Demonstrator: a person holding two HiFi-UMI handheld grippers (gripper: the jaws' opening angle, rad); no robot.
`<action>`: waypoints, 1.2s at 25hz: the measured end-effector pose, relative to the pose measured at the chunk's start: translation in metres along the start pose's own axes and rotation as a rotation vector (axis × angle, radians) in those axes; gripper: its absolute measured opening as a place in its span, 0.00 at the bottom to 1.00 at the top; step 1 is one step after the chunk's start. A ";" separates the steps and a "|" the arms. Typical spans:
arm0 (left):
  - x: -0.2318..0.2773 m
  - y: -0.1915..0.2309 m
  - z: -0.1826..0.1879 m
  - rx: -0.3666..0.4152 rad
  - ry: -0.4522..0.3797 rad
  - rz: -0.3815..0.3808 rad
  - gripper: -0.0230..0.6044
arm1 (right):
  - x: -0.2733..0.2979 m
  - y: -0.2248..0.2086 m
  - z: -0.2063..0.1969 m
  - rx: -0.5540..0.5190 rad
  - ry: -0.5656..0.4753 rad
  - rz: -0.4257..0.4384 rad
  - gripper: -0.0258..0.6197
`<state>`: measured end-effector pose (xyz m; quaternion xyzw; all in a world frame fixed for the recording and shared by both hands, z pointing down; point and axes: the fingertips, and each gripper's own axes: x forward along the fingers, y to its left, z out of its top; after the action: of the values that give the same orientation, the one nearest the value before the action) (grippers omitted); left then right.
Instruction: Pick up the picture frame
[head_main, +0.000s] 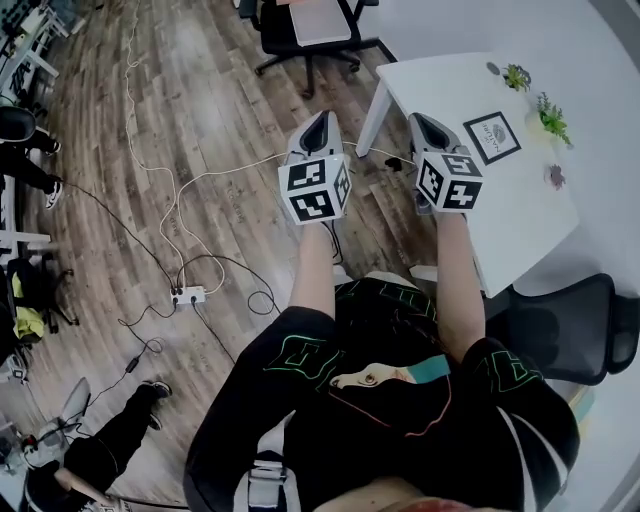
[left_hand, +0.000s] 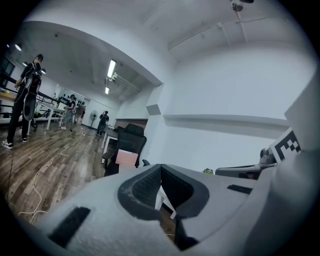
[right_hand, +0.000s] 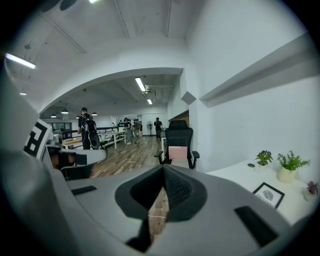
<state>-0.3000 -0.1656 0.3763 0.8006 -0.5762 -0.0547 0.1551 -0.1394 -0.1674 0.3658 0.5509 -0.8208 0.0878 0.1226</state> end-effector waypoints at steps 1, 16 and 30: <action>0.003 -0.002 -0.001 0.002 0.004 -0.008 0.04 | 0.000 -0.004 0.000 0.006 -0.001 -0.008 0.05; 0.028 0.014 0.007 0.004 -0.020 0.008 0.04 | 0.028 -0.001 0.015 -0.087 0.006 0.015 0.05; 0.098 0.021 -0.013 0.008 0.049 0.022 0.04 | 0.087 -0.048 -0.001 -0.046 0.061 0.027 0.05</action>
<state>-0.2833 -0.2615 0.4043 0.7960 -0.5812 -0.0310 0.1665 -0.1267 -0.2622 0.3932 0.5338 -0.8260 0.0875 0.1588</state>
